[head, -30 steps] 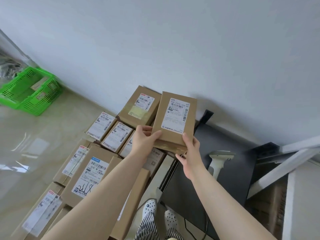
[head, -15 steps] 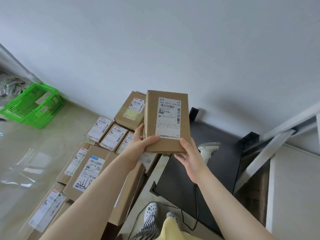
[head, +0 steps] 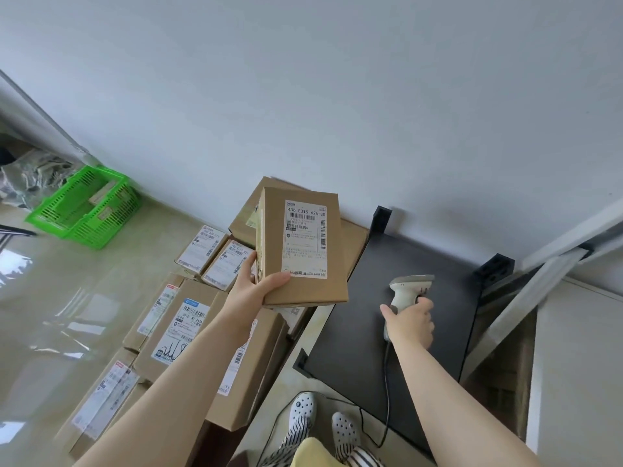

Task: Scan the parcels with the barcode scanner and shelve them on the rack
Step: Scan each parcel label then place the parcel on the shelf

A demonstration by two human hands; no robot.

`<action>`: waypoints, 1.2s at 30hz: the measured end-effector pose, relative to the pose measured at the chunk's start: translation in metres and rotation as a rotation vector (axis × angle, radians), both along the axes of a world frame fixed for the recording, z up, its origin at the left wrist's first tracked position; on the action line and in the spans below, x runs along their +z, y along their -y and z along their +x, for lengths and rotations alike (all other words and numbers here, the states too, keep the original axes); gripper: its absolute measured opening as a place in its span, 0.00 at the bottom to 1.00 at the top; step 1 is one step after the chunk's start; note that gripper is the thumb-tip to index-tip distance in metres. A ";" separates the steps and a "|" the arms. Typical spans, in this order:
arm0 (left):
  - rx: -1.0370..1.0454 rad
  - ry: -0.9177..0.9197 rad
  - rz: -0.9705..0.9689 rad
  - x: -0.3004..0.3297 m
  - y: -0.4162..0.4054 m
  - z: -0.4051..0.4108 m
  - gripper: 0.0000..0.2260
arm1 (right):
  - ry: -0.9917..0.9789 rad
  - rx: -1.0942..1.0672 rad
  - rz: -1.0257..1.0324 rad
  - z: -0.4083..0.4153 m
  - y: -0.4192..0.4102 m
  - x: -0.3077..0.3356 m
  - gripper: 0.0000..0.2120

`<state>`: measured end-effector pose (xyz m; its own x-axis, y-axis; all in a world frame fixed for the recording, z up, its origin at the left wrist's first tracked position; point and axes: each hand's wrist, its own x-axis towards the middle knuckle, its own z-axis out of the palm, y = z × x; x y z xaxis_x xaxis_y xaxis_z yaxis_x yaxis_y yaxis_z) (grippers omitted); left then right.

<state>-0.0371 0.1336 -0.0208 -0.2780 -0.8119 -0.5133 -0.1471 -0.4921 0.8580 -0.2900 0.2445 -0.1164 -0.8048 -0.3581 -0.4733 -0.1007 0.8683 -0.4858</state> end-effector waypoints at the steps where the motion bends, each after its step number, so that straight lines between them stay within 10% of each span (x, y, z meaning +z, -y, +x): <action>1: 0.003 0.003 0.001 -0.001 -0.001 0.002 0.54 | 0.024 -0.002 -0.011 -0.001 0.000 -0.004 0.32; 11: 0.012 -0.012 -0.013 0.000 0.007 0.030 0.49 | 0.332 -0.104 -0.489 -0.008 0.011 0.042 0.20; 16: -0.019 -0.058 -0.025 0.004 0.017 0.036 0.46 | 0.632 0.335 -0.713 -0.013 0.026 0.118 0.09; 21: -0.052 -0.096 -0.027 0.010 0.025 0.041 0.45 | 0.758 0.789 -0.641 -0.017 0.040 0.163 0.15; 36: -0.130 -0.101 -0.036 0.007 0.035 0.062 0.43 | 0.713 1.005 -0.546 -0.008 0.057 0.170 0.17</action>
